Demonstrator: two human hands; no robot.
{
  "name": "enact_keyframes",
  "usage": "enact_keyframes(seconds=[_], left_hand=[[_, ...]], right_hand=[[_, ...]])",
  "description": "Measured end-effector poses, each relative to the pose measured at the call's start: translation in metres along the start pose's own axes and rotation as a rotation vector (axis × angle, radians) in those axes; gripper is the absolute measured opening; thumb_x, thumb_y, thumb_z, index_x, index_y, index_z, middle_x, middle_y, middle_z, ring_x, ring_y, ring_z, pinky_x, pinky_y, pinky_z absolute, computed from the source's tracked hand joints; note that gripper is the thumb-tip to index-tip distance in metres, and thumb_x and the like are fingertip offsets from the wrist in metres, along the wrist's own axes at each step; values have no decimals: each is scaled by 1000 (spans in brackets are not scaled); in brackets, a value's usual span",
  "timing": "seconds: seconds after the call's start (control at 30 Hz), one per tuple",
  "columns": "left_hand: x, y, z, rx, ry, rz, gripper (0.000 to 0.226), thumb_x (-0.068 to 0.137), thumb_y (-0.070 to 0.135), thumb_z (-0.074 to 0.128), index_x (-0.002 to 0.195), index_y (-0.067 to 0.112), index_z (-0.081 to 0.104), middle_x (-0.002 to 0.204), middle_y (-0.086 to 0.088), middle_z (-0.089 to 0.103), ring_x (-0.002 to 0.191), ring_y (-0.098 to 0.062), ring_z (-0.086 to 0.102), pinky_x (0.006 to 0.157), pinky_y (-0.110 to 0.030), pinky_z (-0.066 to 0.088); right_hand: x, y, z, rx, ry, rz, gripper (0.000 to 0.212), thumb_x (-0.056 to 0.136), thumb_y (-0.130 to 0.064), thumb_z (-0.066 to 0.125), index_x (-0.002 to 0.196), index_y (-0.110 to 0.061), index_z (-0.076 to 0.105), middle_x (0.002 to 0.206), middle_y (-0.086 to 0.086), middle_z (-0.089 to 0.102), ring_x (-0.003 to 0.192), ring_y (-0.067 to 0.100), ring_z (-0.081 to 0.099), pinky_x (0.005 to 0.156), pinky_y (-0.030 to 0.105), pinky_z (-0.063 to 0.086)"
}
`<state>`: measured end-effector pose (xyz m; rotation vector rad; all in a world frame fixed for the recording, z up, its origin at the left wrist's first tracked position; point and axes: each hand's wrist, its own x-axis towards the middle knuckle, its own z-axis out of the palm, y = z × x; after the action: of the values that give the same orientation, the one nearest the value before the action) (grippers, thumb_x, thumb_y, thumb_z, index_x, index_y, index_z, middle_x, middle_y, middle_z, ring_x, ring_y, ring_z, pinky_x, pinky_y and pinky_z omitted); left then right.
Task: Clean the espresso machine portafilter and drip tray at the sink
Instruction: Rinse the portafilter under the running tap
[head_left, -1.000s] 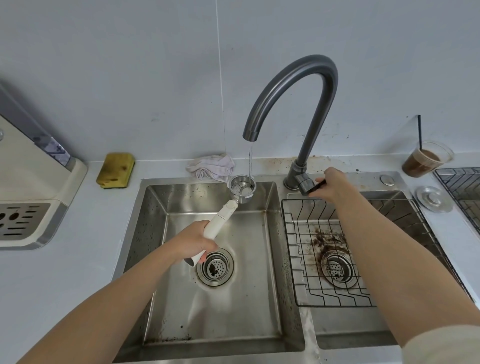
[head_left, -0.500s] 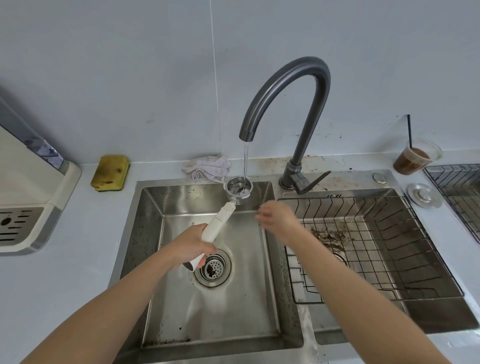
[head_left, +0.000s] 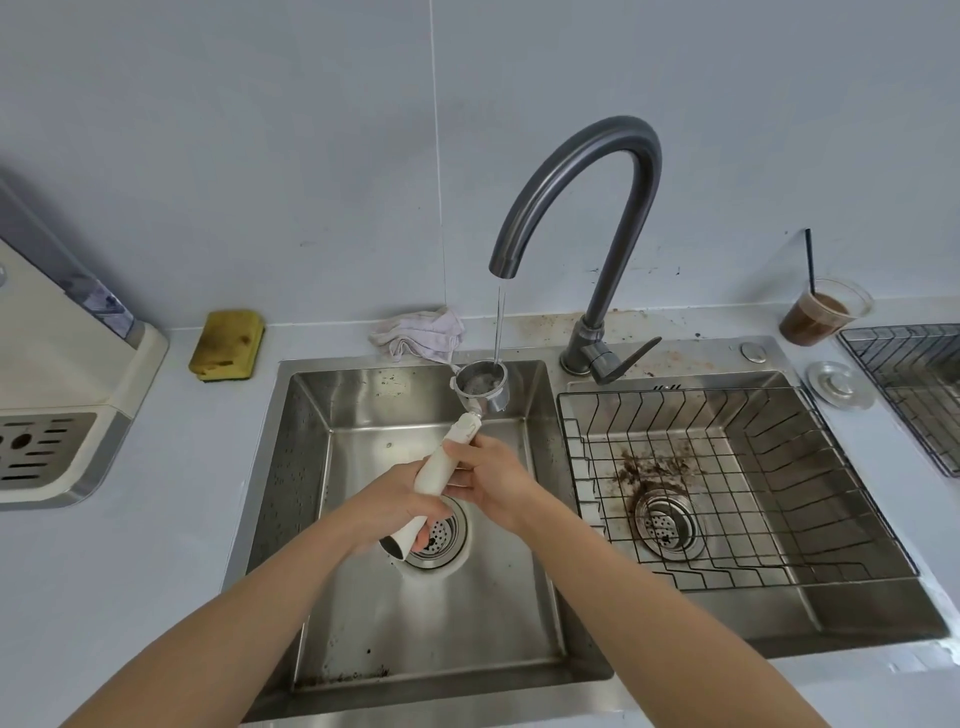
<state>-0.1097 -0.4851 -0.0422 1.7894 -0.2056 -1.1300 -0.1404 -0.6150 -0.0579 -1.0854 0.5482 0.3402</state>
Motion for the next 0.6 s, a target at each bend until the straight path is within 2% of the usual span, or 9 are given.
enact_keyframes(seconds=[0.13, 0.23, 0.37, 0.5, 0.6], left_hand=[[-2, -2, 3, -55, -31, -13, 23, 80, -7, 58, 93, 11, 53, 55, -8, 49, 33, -12, 46, 36, -20, 40], [1, -6, 5, -128, -61, -40, 23, 73, -1, 62, 91, 11, 53, 52, -6, 50, 35, -13, 47, 37, -21, 40], [8, -10, 8, -152, -83, -48, 19, 82, -6, 55, 92, 10, 53, 56, -5, 50, 39, -14, 47, 38, -21, 41], [17, -7, 12, -162, -102, -16, 20, 75, -3, 59, 88, 8, 48, 53, -4, 50, 38, -15, 47, 37, -21, 40], [22, -4, 13, -160, -139, 9, 29, 64, 7, 60, 90, 9, 47, 59, -7, 49, 38, -16, 47, 41, -21, 40]], right_hand=[[-4, 2, -1, -30, 41, -2, 7, 94, -12, 49, 100, -8, 50, 88, 6, 61, 75, 17, 61, 66, 25, 51], [-5, 1, -3, -68, 82, -1, 14, 94, -13, 50, 106, -6, 50, 87, 5, 61, 76, 18, 61, 72, 28, 51], [-6, 0, -4, -132, 161, -8, 18, 92, -14, 53, 108, -5, 51, 85, 5, 60, 75, 18, 59, 71, 27, 49], [-6, -4, -9, -199, 246, -67, 14, 90, -15, 56, 101, -6, 52, 90, 8, 61, 84, 24, 58, 82, 35, 47], [-7, -8, -12, -240, 296, -118, 4, 89, -13, 57, 88, -11, 54, 90, 11, 59, 84, 25, 56, 80, 36, 48]])
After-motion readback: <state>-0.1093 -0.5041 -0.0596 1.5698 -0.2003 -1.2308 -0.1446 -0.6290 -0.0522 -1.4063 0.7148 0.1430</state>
